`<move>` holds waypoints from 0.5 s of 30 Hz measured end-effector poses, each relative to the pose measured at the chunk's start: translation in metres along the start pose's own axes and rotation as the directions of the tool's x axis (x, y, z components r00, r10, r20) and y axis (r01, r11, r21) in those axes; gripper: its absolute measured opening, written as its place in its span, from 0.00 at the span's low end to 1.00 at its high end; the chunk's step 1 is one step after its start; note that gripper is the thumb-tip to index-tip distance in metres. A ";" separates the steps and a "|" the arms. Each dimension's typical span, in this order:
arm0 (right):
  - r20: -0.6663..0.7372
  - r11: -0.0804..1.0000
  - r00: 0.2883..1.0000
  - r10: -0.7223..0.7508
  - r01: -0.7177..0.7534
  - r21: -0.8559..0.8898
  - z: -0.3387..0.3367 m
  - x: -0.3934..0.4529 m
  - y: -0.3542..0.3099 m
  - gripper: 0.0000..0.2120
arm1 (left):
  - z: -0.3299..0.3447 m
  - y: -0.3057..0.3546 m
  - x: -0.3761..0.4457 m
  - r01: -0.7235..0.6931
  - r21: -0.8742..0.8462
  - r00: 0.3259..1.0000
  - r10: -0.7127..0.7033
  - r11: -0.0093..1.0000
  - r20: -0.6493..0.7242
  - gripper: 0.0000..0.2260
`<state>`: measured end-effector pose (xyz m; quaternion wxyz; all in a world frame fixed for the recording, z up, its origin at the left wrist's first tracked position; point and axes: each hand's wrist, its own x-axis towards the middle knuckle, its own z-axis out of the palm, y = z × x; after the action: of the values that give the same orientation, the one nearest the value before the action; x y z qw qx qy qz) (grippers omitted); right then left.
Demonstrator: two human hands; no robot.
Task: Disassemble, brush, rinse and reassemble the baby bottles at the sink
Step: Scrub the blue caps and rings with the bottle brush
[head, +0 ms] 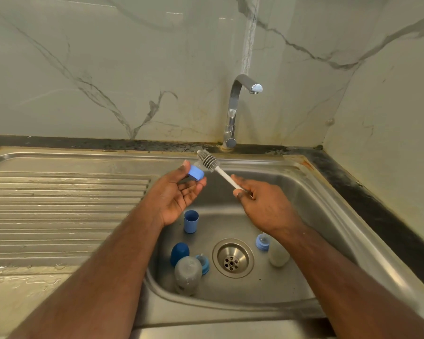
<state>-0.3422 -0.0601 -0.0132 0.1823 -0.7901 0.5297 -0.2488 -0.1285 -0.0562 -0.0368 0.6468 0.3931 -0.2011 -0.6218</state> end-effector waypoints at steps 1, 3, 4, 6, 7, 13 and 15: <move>-0.019 1.000 1.000 0.011 -0.012 -0.007 -0.001 0.000 0.000 0.21 | 0.000 -0.001 0.000 0.009 0.009 1.000 -0.009 1.000 0.000 0.23; -0.018 1.000 1.000 -0.003 0.004 0.016 -0.001 -0.001 -0.002 0.21 | 0.000 -0.002 0.000 0.022 0.011 1.000 -0.022 1.000 -0.001 0.23; 0.005 0.999 1.000 -0.023 0.023 0.023 0.000 -0.003 -0.004 0.21 | -0.001 -0.001 0.001 0.026 0.005 1.000 -0.026 1.000 -0.001 0.24; 0.031 0.999 0.999 -0.034 0.034 -0.020 0.000 -0.004 -0.006 0.20 | -0.003 -0.001 0.001 0.029 0.007 1.000 -0.029 1.000 -0.001 0.24; 0.018 0.998 1.000 -0.015 0.016 -0.053 -0.002 -0.002 -0.005 0.20 | -0.003 -0.001 0.001 0.031 0.013 1.000 -0.031 0.999 -0.004 0.24; 0.053 0.999 0.998 -0.041 0.039 0.033 -0.003 -0.007 -0.006 0.20 | -0.004 0.000 0.001 0.040 -0.032 0.999 -0.040 0.999 0.001 0.23; 0.000 0.999 1.000 0.009 -0.009 0.036 -0.004 -0.003 -0.003 0.20 | -0.003 0.000 0.001 0.055 -0.026 0.998 -0.055 0.998 0.017 0.22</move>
<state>-0.3427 -0.0567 -0.0092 0.1976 -0.7843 0.5287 -0.2574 -0.1262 -0.0562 -0.0388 0.6330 0.3846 -0.1873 -0.6452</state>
